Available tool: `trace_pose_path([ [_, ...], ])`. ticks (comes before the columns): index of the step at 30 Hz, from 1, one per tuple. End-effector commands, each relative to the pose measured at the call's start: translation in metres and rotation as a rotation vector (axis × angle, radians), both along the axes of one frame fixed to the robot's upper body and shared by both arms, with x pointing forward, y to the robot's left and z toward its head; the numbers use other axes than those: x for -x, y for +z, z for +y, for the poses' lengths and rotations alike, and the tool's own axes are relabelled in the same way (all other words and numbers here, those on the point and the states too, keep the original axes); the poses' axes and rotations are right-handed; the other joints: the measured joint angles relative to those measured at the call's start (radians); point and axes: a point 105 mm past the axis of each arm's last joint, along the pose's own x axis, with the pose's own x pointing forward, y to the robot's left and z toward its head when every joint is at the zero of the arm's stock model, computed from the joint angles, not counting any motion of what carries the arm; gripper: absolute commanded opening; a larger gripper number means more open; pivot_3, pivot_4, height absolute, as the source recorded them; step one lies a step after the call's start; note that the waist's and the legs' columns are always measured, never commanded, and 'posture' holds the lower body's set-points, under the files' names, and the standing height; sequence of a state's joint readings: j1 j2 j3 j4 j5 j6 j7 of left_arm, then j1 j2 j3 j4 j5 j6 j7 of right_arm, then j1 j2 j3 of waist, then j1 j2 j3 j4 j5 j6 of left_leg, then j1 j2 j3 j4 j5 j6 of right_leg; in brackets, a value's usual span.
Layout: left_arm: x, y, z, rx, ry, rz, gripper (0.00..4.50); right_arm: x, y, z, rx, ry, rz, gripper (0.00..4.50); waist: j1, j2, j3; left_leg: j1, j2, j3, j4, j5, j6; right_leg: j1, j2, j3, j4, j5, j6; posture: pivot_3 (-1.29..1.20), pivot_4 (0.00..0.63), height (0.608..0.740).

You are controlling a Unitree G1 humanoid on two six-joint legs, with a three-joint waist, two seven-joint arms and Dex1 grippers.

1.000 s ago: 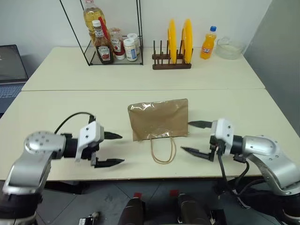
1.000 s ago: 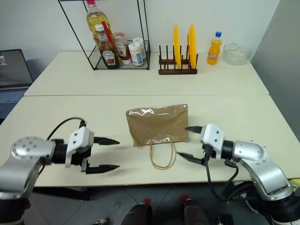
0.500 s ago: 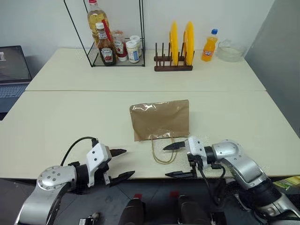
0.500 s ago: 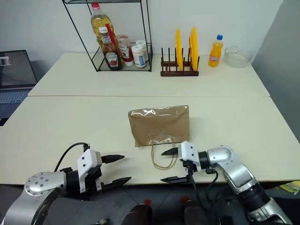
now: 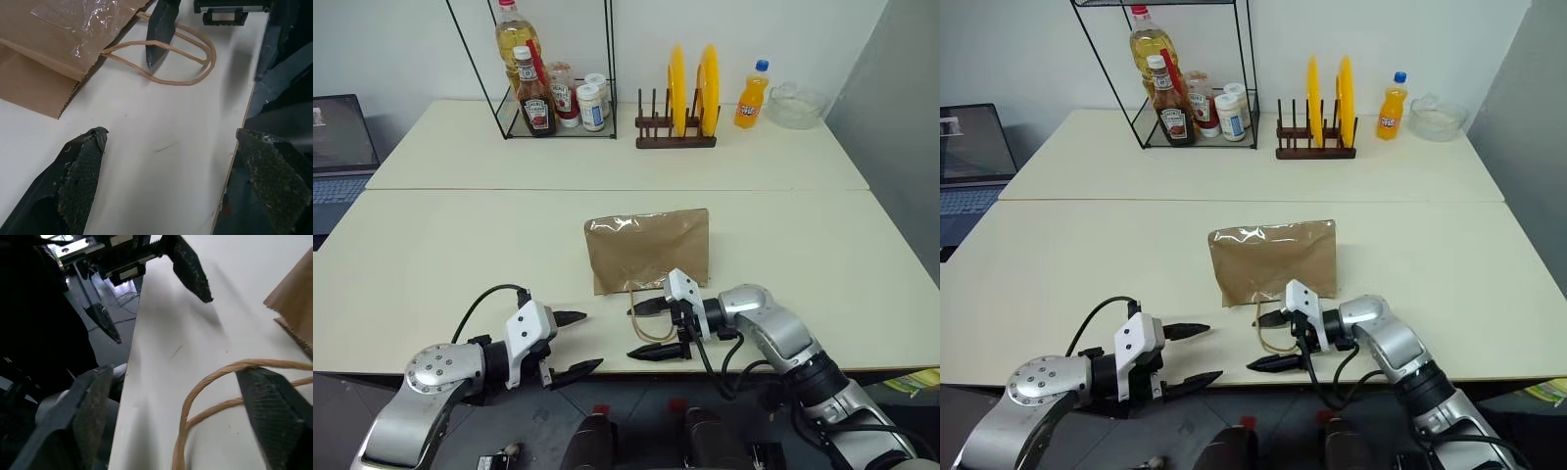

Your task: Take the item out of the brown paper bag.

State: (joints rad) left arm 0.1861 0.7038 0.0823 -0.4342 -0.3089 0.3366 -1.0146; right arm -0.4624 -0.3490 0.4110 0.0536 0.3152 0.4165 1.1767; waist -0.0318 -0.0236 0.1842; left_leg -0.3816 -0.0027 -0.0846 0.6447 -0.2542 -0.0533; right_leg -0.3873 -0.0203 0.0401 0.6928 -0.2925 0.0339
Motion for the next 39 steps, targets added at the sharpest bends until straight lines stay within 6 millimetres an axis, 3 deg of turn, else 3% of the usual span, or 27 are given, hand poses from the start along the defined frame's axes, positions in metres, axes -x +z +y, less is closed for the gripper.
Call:
trace_pose_path([
  [1,-0.002,0.006,-0.003,0.005,-0.021,-0.032,4.50,-0.007,0.022,-0.006,-0.055,-0.017,0.010,2.87,0.000,0.000,0.000,0.000,0.000,0.000,0.000,0.000,0.000,0.000,0.000,0.000,0.000,0.000,0.000,0.00,0.150,0.740],
  [9,-0.007,0.012,-0.018,0.023,-0.081,-0.091,4.50,-0.003,0.056,-0.004,-0.128,-0.026,0.125,0.03,0.000,0.000,0.000,0.000,0.000,0.000,0.000,0.000,0.000,0.000,0.000,0.000,0.000,0.000,0.000,0.00,0.150,0.740],
  [18,-0.014,0.011,-0.038,0.215,-0.018,0.111,4.50,-0.015,0.088,-0.008,-0.153,-0.059,0.097,0.03,-0.001,0.000,0.000,-0.001,0.000,-0.001,-0.001,0.000,0.000,0.000,0.000,-0.001,-0.001,0.000,0.000,0.00,0.150,0.740],
  [21,-0.030,0.004,-0.046,0.292,0.062,0.168,4.50,-0.016,0.098,-0.005,-0.167,-0.061,0.080,0.03,0.000,0.000,0.000,-0.001,-0.001,-0.001,0.000,0.000,0.000,0.000,0.000,-0.001,-0.001,0.000,0.000,0.00,0.150,0.740],
  [29,-0.058,0.010,-0.068,0.435,0.122,0.207,4.50,-0.013,0.098,-0.004,-0.155,-0.066,0.059,0.03,0.000,0.000,0.000,-0.002,-0.001,-0.002,0.000,0.000,0.000,0.000,0.000,-0.001,-0.002,0.000,0.000,0.00,0.150,0.740],
  [32,-0.058,0.010,-0.078,0.455,0.112,0.217,3.92,-0.015,0.098,-0.004,-0.156,-0.079,0.045,0.00,0.000,0.000,0.000,-0.002,-0.001,-0.002,0.000,0.000,0.000,0.000,0.000,-0.001,-0.002,0.000,0.000,0.00,0.150,0.740],
  [39,-0.049,-0.007,-0.072,0.374,0.099,0.226,1.65,-0.022,0.110,-0.007,-0.175,-0.112,-0.004,0.00,-0.001,0.000,0.000,-0.002,-0.001,-0.002,-0.001,0.000,0.000,-0.001,0.000,-0.001,-0.003,0.000,0.000,0.00,0.150,0.740],
])
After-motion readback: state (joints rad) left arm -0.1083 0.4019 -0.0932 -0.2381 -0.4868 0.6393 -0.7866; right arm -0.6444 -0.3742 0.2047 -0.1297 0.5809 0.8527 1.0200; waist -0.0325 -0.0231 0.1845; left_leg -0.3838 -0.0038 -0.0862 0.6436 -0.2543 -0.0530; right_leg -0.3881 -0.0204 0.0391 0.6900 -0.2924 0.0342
